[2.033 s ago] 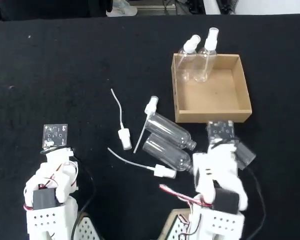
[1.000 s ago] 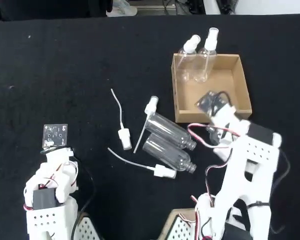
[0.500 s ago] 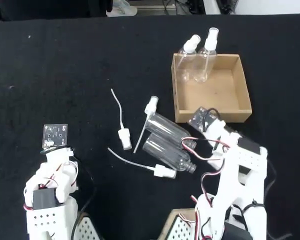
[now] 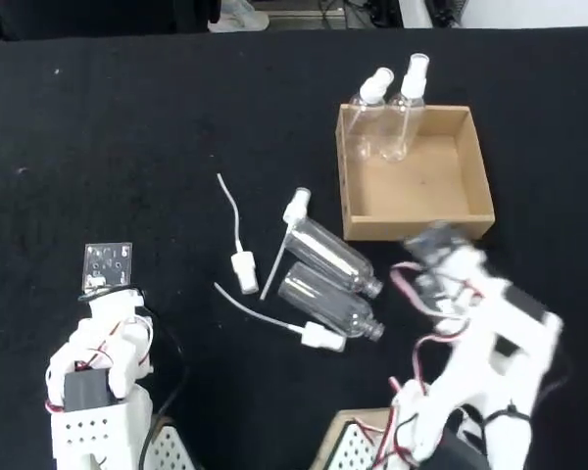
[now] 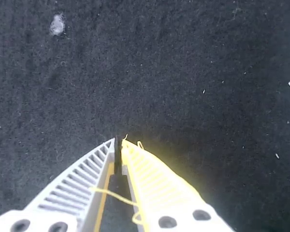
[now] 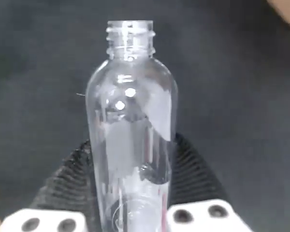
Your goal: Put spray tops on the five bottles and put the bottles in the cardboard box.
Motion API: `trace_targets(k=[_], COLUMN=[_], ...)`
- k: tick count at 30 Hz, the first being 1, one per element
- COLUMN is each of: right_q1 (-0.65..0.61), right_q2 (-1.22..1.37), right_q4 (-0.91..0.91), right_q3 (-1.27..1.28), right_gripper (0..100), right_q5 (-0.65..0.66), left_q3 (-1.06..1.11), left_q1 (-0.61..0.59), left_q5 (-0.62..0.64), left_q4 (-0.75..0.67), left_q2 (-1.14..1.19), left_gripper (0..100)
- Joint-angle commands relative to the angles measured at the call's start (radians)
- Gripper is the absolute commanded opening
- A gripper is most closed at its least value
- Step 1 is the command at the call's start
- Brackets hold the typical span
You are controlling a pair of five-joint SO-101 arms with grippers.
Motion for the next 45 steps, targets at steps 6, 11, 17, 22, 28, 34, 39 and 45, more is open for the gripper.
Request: trace_targets(k=[6,11,17,22,28,34,39,45], right_q1=[0.137,0.115,0.115,0.104,0.055,-0.011,-0.012,-0.009], right_q2=[0.248,0.532,0.625,0.633,0.634,0.634,0.634,0.634], right_q4=[0.057,0.072,0.233,0.334,0.347,0.342,0.236,0.199], right_q3=[-0.318,-0.461,-0.596,-0.693,-0.742,-0.67,-0.618,-0.558], right_gripper=[1.1,3.8,33.2,32.7,30.4,30.4,30.4,30.4], right_q5=[-0.258,-0.272,-0.201,-0.198,-0.126,-0.097,-0.101,-0.101], left_q3=[0.024,0.024,0.024,0.024,0.024,0.024,0.024,0.024], left_q1=[0.012,0.012,0.012,0.012,0.012,0.012,0.012,0.012], left_q5=[-0.009,-0.009,-0.009,-0.009,-0.009,-0.009,-0.009,-0.009], left_q4=[0.006,0.006,0.006,0.006,0.006,0.006,0.006,0.006], left_q2=[-0.002,-0.002,-0.002,-0.002,-0.002,-0.002,-0.002,-0.002], left_gripper=[3,3,3,3,3,3,3,3])
